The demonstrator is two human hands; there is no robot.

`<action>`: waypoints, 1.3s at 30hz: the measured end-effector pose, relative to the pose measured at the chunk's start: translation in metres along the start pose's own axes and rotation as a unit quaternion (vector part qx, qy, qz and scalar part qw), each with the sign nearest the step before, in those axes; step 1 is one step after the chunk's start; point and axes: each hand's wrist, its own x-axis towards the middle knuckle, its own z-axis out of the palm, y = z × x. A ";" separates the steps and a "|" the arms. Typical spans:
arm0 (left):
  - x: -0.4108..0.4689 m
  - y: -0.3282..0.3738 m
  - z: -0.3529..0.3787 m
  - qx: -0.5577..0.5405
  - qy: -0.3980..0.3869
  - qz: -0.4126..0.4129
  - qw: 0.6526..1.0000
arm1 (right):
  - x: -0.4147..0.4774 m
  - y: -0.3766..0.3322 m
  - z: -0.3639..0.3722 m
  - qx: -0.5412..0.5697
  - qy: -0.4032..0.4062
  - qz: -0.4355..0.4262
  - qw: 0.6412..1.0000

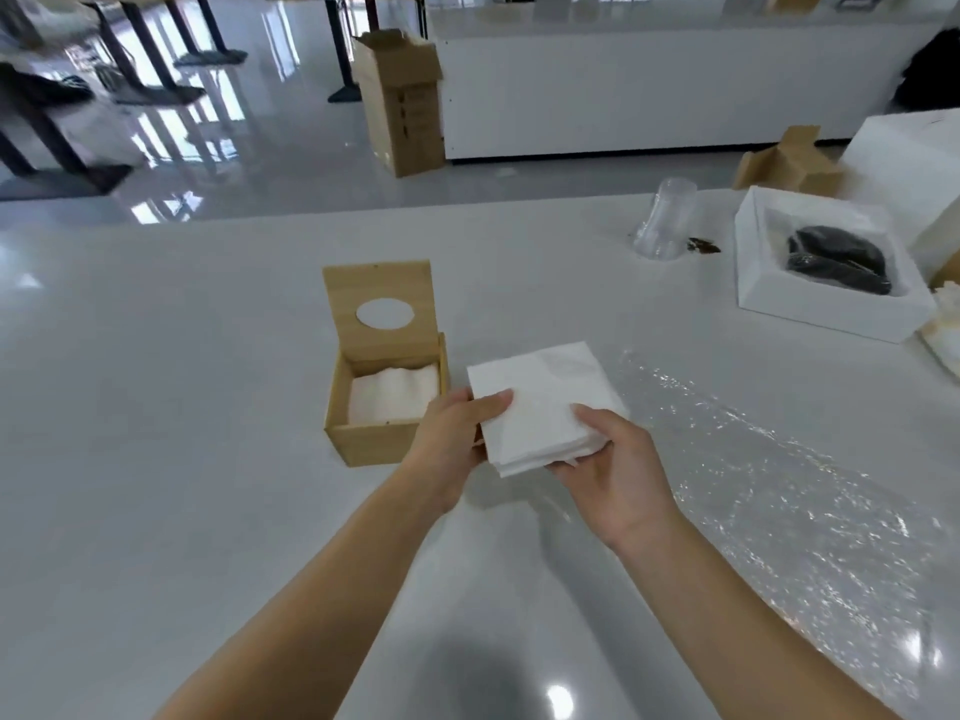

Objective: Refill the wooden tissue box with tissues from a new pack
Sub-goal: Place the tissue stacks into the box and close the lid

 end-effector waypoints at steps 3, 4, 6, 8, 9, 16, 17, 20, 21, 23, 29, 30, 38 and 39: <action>-0.002 0.012 -0.021 0.014 0.034 0.027 0.999 | 0.006 0.009 0.013 -0.031 -0.014 0.013 0.999; -0.003 0.017 -0.028 0.023 0.045 0.034 0.998 | 0.008 0.010 0.018 -0.051 -0.018 0.015 0.998; -0.005 0.024 -0.041 0.035 0.061 0.043 0.997 | 0.011 0.012 0.026 -0.113 -0.016 0.009 0.993; -0.006 0.032 -0.055 0.045 0.074 0.053 0.995 | 0.016 0.013 0.035 -0.189 -0.003 -0.014 0.982; -0.006 0.036 -0.061 0.051 0.081 0.058 0.994 | 0.018 0.014 0.040 -0.226 0.001 -0.025 0.974; 0.000 0.053 -0.092 0.088 0.161 0.093 0.979 | 0.036 0.022 0.075 -0.407 -0.018 -0.084 0.910; 0.002 0.054 -0.096 0.097 0.169 0.093 0.976 | 0.039 0.024 0.079 -0.423 -0.018 -0.083 0.902; 0.007 0.058 -0.103 0.108 0.171 0.093 0.975 | 0.050 0.031 0.087 -0.452 -0.010 -0.077 0.888; 0.009 0.059 -0.106 0.112 0.174 0.088 0.974 | 0.053 0.034 0.088 -0.458 -0.003 -0.079 0.885; 0.012 0.060 -0.110 0.131 0.179 0.086 0.971 | 0.058 0.040 0.092 -0.469 0.013 -0.084 0.879; 0.024 0.057 -0.119 0.220 0.182 0.096 0.954 | 0.065 0.050 0.091 -0.528 0.034 -0.109 0.842; 0.026 0.056 -0.120 0.237 0.184 0.100 0.949 | 0.066 0.051 0.090 -0.545 0.034 -0.117 0.830; 0.032 0.050 -0.127 0.361 0.235 0.137 0.892 | 0.074 0.051 0.095 -0.711 0.036 -0.209 0.671; 0.034 0.049 -0.128 0.374 0.235 0.142 0.886 | 0.075 0.051 0.096 -0.733 0.029 -0.218 0.643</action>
